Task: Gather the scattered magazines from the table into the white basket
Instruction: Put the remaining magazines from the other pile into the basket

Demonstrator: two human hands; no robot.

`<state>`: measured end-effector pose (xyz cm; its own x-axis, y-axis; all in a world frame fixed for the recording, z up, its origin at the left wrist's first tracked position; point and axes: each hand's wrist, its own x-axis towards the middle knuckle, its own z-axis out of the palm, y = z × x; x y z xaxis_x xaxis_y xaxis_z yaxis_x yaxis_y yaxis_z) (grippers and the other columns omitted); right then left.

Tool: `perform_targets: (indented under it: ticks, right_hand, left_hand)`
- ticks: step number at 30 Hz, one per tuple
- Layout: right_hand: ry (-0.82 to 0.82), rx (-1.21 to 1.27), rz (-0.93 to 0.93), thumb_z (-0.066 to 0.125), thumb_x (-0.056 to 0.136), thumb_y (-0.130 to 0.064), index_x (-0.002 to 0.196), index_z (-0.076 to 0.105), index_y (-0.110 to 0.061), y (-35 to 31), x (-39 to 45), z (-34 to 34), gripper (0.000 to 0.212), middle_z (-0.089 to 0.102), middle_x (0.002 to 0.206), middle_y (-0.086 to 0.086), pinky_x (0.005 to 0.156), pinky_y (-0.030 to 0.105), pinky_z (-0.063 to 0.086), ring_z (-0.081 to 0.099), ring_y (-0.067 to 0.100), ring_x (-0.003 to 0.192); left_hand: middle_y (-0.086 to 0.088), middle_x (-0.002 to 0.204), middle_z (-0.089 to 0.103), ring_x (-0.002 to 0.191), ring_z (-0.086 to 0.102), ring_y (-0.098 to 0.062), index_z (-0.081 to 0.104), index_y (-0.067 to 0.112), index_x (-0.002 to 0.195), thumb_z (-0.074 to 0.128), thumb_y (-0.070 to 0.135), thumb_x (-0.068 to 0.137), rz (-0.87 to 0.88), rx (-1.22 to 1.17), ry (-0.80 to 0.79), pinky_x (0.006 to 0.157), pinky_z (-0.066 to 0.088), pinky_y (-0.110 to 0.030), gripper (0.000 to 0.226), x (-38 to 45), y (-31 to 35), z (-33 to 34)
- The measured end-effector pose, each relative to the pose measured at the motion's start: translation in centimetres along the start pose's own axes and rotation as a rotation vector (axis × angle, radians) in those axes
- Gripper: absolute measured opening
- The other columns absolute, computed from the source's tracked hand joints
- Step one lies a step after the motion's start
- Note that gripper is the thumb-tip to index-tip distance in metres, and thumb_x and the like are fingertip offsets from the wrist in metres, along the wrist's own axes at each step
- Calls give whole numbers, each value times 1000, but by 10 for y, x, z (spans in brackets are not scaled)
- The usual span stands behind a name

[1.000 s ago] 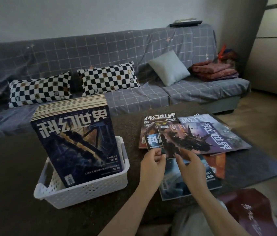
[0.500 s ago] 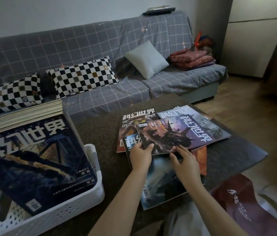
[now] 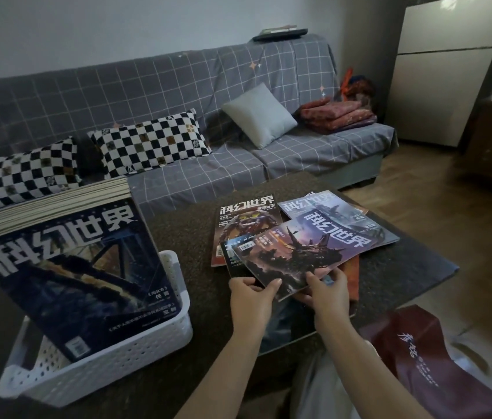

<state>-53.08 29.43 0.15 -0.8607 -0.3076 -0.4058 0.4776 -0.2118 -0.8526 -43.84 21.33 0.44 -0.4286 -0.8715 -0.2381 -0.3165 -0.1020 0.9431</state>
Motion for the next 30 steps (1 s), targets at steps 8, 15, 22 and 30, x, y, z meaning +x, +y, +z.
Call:
perform_targets:
  ticks: [8,15,22,30]
  right_hand:
    - [-138,-46,-177,53,89,-1,99,61,-23,-8,-30,-16,25,65,105,11,67,36,55,66,24,86]
    - [-296,121,-241,51,88,3,103,69,-20,-32,-63,-19,33,74,80,-8,77,33,52,67,17,85]
    - [-491,-22,-432,50,89,1,106,69,-19,-37,-87,-4,32,73,98,-13,78,18,50,65,2,97]
    - [-714,-266,-636,54,92,-17,114,66,-25,-30,-104,49,26,68,109,1,99,46,45,61,19,109]
  left_hand:
    - [6,127,46,125,40,-15,60,29,115,71,38,82,348,365,55,106,32,-38,36,-10,18,-35]
    - [1,141,49,131,45,-17,48,22,138,58,33,93,502,431,76,110,36,-39,48,-16,41,-69]
    - [20,103,61,90,64,-1,64,48,106,68,25,88,514,32,198,79,57,-30,30,-34,48,-119]
    - [3,111,69,101,66,-16,62,18,124,69,26,86,531,-115,379,84,58,-44,39,-45,52,-198]
